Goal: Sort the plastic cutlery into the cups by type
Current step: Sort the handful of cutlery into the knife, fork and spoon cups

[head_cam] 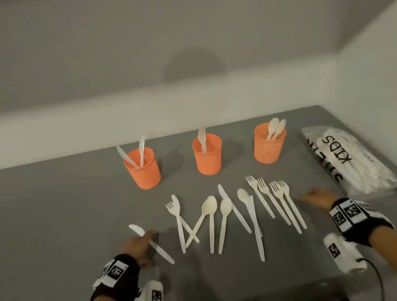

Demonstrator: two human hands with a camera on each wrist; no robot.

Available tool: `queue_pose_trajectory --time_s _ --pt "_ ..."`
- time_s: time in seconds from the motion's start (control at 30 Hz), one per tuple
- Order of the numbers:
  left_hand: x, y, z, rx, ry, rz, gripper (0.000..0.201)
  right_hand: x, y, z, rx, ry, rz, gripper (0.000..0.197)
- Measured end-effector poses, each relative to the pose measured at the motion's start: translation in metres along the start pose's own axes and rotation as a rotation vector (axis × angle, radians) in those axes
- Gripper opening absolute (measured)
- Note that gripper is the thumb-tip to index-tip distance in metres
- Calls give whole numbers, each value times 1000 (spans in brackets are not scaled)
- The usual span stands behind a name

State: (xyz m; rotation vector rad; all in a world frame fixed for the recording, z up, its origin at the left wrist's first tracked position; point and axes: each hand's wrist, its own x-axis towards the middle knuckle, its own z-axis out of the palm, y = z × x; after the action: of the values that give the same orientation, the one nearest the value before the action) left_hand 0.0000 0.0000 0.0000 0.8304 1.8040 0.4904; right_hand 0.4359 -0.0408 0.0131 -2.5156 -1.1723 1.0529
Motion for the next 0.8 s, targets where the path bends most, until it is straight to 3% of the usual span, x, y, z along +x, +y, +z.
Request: queue_pose_trajectory --time_s 0.1,0.23,0.37,0.43,0.53,0.63,0.7,0.8 --pt "5 11 11 -8 -6 -57 48 -7 -15 6 -56 -88 60 60" --pt "32 15 33 162 36 -24 87 -7 -34 25 -137 -133 67 64" --pt "0 41 65 324 -50 76 67 -7 -60 49 -161 -156 58 70" --pt "-7 47 88 382 -114 86 70 -7 -72 62 -176 -161 32 78" --pt "-11 53 118 442 -181 111 83 13 -85 91 -176 -150 -55 115" --pt "-5 57 141 370 -231 107 67 63 -81 132 -263 -125 -176 139" --pt "-15 65 147 305 -317 91 67 39 -99 129 -237 -179 -162 138" --pt "-20 71 151 150 -417 16 55 -16 -125 107 -304 -187 -123 112"
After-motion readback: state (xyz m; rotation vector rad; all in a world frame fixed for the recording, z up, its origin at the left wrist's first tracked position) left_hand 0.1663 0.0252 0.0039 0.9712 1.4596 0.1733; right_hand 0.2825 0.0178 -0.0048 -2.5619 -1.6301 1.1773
